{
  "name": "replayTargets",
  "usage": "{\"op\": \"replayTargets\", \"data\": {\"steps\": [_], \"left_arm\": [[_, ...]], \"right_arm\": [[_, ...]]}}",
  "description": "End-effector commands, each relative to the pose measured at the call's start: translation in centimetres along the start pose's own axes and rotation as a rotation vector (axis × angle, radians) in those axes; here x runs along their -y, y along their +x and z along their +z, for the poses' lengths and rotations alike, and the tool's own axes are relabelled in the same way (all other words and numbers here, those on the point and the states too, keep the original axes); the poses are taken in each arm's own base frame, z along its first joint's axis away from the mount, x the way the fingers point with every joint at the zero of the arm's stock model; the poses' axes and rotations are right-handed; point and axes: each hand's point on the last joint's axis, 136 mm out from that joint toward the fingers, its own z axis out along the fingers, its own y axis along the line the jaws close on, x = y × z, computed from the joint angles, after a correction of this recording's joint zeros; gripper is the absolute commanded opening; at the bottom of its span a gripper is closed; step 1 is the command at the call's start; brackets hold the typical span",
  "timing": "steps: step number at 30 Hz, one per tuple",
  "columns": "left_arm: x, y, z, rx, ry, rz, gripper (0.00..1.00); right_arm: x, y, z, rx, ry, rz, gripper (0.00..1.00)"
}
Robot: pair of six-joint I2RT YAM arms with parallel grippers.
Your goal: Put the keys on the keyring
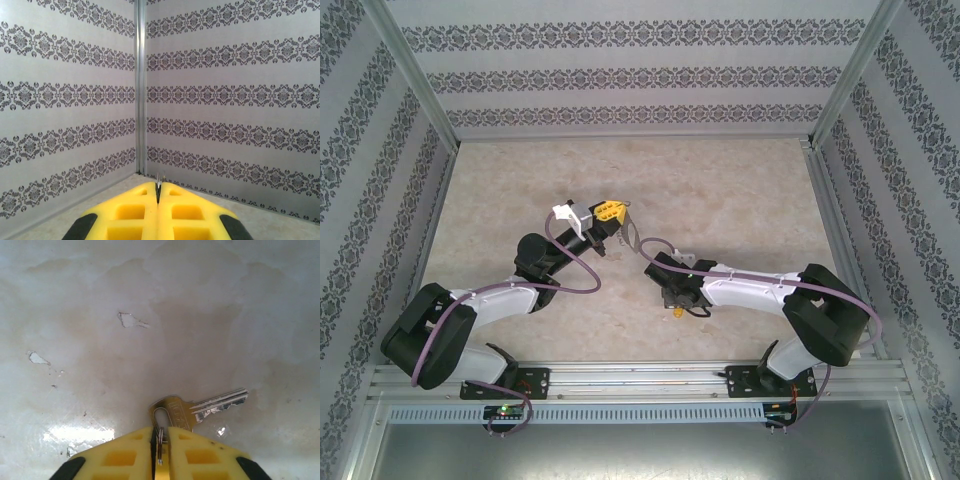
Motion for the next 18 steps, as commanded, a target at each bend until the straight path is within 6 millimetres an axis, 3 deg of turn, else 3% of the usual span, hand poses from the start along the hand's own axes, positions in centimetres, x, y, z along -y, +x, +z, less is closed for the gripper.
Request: {"op": "replayTargets", "data": {"steps": [1, 18], "left_arm": [[1.02, -2.80, 0.12, 0.098, 0.037, 0.016, 0.00], [1.07, -2.78, 0.10, 0.098, 0.039, 0.012, 0.00]], "right_arm": [[0.60, -0.12, -0.42, 0.023, 0.028, -0.012, 0.20], [0.16, 0.14, 0.11, 0.014, 0.009, -0.012, 0.18]]}}
